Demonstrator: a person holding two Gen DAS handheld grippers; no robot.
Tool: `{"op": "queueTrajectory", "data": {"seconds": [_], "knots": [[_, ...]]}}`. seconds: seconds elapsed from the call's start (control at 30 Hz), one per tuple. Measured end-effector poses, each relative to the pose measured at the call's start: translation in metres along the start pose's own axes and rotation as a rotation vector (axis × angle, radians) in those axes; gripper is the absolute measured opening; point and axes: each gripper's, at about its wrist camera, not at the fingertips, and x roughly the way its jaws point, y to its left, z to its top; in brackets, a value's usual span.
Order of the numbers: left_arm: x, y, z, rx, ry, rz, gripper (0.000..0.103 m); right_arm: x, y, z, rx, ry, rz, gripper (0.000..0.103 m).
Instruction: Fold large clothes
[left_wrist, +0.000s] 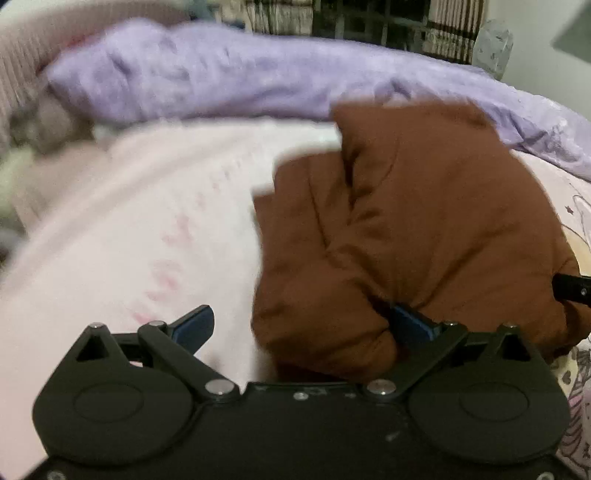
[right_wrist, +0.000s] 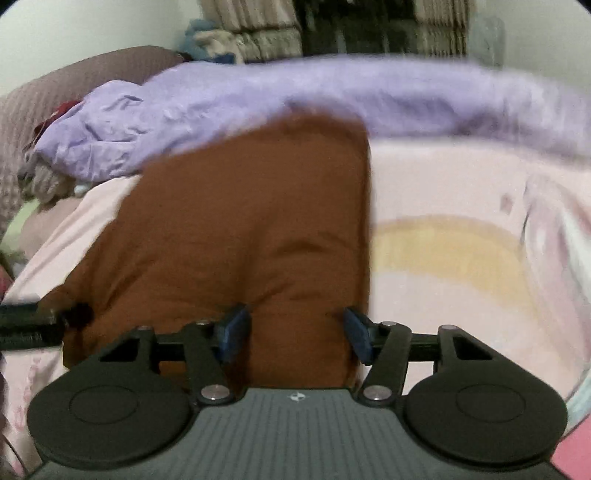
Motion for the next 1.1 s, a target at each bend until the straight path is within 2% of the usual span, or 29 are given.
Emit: {"op": "queueTrajectory", "data": {"seconds": [0.03, 0.07, 0.2, 0.23, 0.33, 0.4, 0.47, 0.53, 0.6, 0.67, 0.8, 0.9, 0.97, 1.03, 1.1], "knots": [[0.007, 0.007, -0.003, -0.04, 0.0, -0.041, 0.103, 0.004, -0.003, -0.003, 0.007, -0.008, 0.006, 0.082], [0.007, 0.014, -0.002, -0.084, 0.01, -0.069, 0.103, 0.004, -0.004, -0.003, -0.002, -0.018, 0.006, 0.082], [-0.015, 0.029, 0.016, -0.131, -0.017, -0.106, 0.103, -0.012, -0.009, 0.008, -0.051, -0.045, 0.051, 0.086], [-0.021, 0.036, 0.023, -0.165, -0.033, -0.12, 0.103, -0.015, -0.013, 0.01, -0.051, -0.056, 0.054, 0.091], [-0.027, 0.055, 0.046, -0.251, -0.064, -0.136, 0.103, -0.017, -0.03, 0.022, -0.004, -0.078, 0.031, 0.094], [-0.014, 0.053, 0.063, -0.22, -0.025, -0.111, 0.103, -0.009, -0.042, 0.029, 0.029, -0.05, 0.056, 0.094], [0.007, 0.047, 0.073, -0.185, 0.045, -0.114, 0.103, 0.003, -0.054, 0.038, 0.07, -0.011, 0.104, 0.095], [0.03, 0.043, 0.077, -0.179, 0.106, -0.151, 0.103, 0.012, -0.061, 0.042, 0.101, 0.009, 0.13, 0.102], [0.051, 0.038, 0.076, -0.179, 0.178, -0.193, 0.103, 0.024, -0.065, 0.045, 0.112, 0.028, 0.149, 0.103], [0.067, 0.031, 0.07, -0.177, 0.217, -0.236, 0.103, 0.038, -0.064, 0.046, 0.108, 0.049, 0.156, 0.103], [0.084, 0.024, 0.074, -0.189, 0.219, -0.277, 0.103, 0.055, -0.068, 0.046, 0.123, 0.059, 0.233, 0.103], [0.095, 0.022, 0.084, -0.211, 0.236, -0.314, 0.103, 0.085, -0.081, 0.045, 0.264, 0.141, 0.386, 0.103], [0.102, 0.021, 0.092, -0.219, 0.257, -0.326, 0.103, 0.096, -0.086, 0.044, 0.313, 0.13, 0.455, 0.103], [0.102, 0.021, 0.092, -0.235, 0.253, -0.338, 0.103, 0.097, -0.077, 0.047, 0.287, 0.133, 0.438, 0.103], [0.097, 0.023, 0.086, -0.249, 0.211, -0.347, 0.103, 0.099, -0.063, 0.051, 0.257, 0.148, 0.403, 0.103]]}}
